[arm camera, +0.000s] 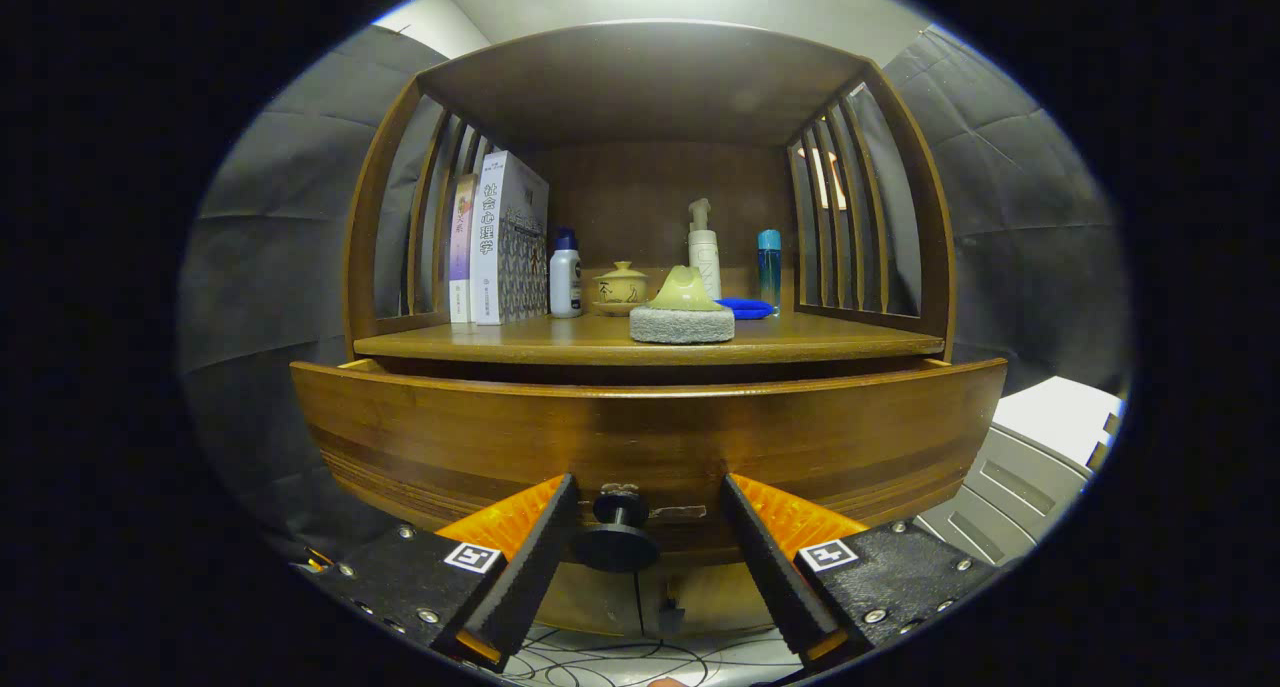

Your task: Pull open the drawer, take out the items inside it, and place them on the countertop above the cabinet.

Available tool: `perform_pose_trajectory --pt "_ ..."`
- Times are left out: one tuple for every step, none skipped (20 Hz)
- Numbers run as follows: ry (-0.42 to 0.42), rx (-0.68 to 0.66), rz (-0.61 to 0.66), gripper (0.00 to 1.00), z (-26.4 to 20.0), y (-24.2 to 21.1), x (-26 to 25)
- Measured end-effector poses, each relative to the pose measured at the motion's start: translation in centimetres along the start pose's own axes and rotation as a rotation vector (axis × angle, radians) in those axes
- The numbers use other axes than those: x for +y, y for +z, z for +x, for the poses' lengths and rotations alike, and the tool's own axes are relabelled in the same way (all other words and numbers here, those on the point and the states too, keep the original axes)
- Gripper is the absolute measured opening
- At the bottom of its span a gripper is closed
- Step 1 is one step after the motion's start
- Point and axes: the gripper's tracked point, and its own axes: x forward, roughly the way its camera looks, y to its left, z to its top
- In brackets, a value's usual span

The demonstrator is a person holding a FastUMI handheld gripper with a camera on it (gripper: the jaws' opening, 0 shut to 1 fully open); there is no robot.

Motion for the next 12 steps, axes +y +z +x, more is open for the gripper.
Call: perform_pose_trajectory --pt "-0.001 -0.001 -0.003 0.93 0.4 0.0 0.0" --pt "-0.004 -0.005 -0.007 0.93 0.8 0.1 0.0" --pt "-0.006 -0.005 -0.010 0.93 1.1 0.0 0.0" --pt "-0.008 -0.008 -0.009 0.93 1.5 0.1 0.0" --pt "-0.009 -0.008 -0.008 0.93 1.8 0.2 0.0" --pt "-0.010 -0.011 -0.009 0.93 2.2 0.3 0.1" --pt "-0.011 -0.011 -0.012 0.93 2.6 0.3 0.0" --pt "-0.012 -0.015 -0.014 0.93 2.9 0.4 0.0" --pt "-0.013 -0.012 -0.013 0.93 3.5 0.4 0.0" --pt "-0.015 -0.014 -0.010 0.93 4.0 0.5 0.0" --pt "-0.016 -0.013 -0.011 0.93 4.4 0.6 0.1" --pt "-0.017 -0.017 -0.012 0.93 4.8 0.7 0.0"
